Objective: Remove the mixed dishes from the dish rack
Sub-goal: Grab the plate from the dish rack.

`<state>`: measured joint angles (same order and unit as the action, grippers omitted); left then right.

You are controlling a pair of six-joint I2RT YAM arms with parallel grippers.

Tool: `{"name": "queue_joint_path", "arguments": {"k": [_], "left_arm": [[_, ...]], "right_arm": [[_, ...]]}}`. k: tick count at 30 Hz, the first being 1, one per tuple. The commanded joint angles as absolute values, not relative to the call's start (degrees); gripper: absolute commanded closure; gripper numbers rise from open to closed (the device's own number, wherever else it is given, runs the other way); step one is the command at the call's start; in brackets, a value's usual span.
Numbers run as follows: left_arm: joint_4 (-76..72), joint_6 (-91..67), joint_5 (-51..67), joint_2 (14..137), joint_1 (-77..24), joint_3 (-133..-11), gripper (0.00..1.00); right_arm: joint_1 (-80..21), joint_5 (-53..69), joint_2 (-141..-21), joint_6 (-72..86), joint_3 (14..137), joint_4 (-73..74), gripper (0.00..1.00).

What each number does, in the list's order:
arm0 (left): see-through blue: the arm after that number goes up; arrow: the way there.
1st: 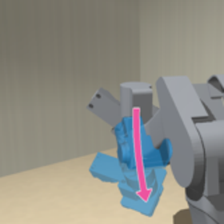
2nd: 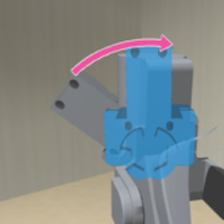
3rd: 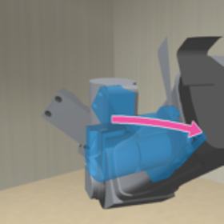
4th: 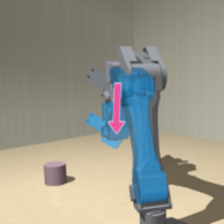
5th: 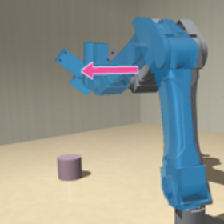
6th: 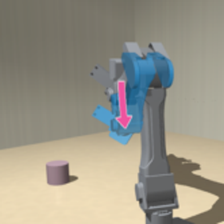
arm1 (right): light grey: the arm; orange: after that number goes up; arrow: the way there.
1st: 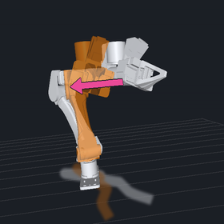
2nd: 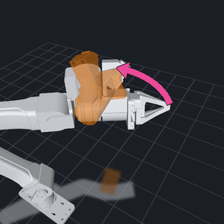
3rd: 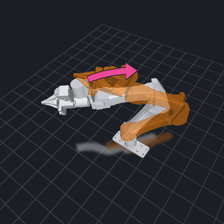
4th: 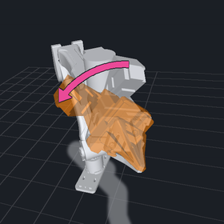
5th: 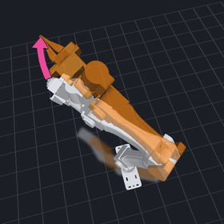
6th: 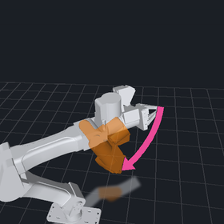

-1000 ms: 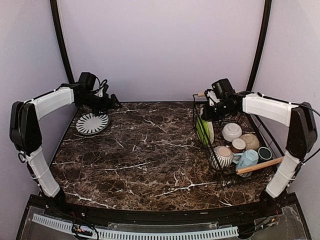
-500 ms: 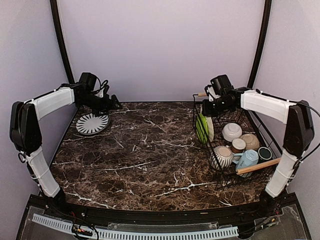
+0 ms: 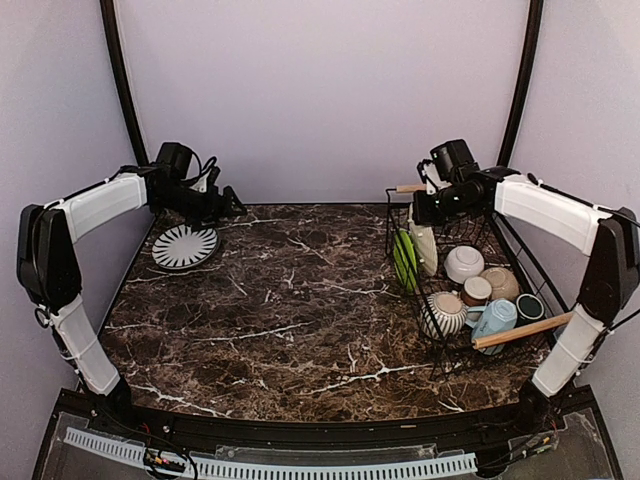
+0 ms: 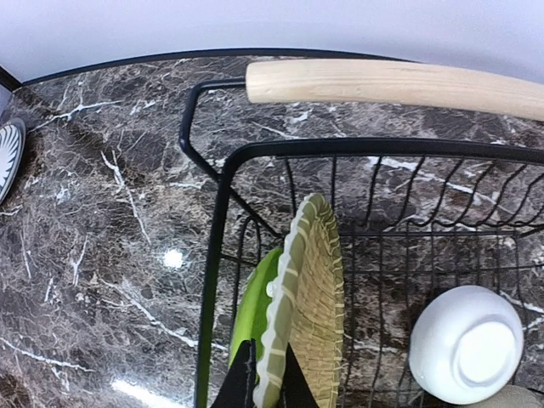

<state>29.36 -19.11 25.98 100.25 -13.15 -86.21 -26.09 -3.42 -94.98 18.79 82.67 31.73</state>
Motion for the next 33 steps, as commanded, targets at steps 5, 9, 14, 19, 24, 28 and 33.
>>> {"name": "queue_joint_path", "arguments": {"k": [5, 9, 14, 19, 24, 28, 33], "left_arm": [[28.24, -20.28, 30.16, 96.64, -13.71, -85.76, 0.07], [28.11, -20.14, 29.78, 96.50, -13.80, -85.60, 0.06], [25.94, -21.48, 34.07, 96.83, -13.80, -84.97, 0.06], [22.40, -24.60, 42.38, 97.79, -13.86, -83.96, 0.06], [9.82, -33.24, 51.99, 98.07, -14.24, -79.08, 0.07], [1.58, -40.07, 57.40, 98.74, -14.80, -76.77, 0.07], [-5.56, -44.50, 58.45, 98.66, -17.45, -74.79, 0.01]], "right_arm": [[-25.62, -8.54, -90.40, 14.71, 83.25, 32.13, 1.00], [-26.36, -9.93, -90.41, 13.76, 84.46, 33.51, 1.00], [-30.05, -15.60, -87.87, 7.46, 86.66, 32.83, 1.00], [-38.34, -24.43, -85.87, -5.43, 87.56, 30.11, 1.00], [-47.15, -23.80, -83.44, -20.08, 83.25, 21.30, 1.00], [-53.58, -20.34, -83.24, -30.49, 79.13, 14.34, 1.00], [-57.94, -21.21, -87.92, -35.30, 79.13, 9.63, 1.00]]}}
